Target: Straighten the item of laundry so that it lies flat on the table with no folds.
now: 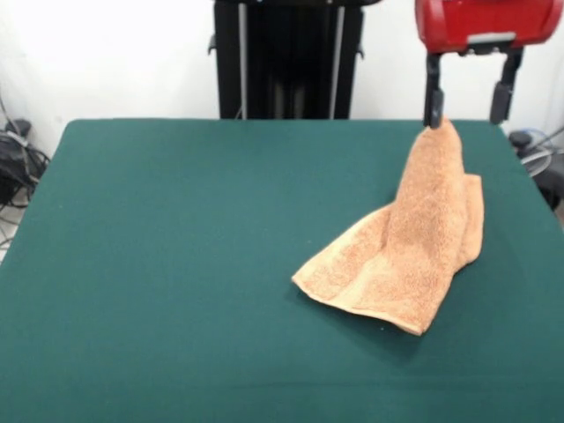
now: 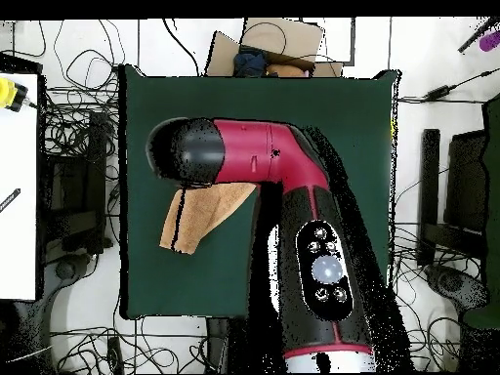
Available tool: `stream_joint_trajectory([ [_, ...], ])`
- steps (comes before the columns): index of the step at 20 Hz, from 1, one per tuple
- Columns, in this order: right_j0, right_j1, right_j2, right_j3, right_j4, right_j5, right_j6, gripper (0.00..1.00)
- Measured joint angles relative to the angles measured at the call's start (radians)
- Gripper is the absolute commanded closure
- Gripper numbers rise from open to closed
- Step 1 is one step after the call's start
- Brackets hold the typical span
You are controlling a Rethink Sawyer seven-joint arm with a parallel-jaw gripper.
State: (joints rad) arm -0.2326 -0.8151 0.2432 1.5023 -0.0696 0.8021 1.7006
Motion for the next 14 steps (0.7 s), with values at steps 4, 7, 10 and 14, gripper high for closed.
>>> stream_joint_trajectory([
  [4,-0.012,0.025,0.01,-0.038,0.0,-0.004,0.0,0.0],
  [7,-0.029,0.048,0.022,-0.062,-0.002,-0.004,0.0,0.0],
  [10,-0.037,0.077,0.03,-0.089,-0.022,-0.004,0.0,0.0],
  [14,-0.055,0.128,0.042,-0.114,-0.073,-0.004,0.0,0.0],
])
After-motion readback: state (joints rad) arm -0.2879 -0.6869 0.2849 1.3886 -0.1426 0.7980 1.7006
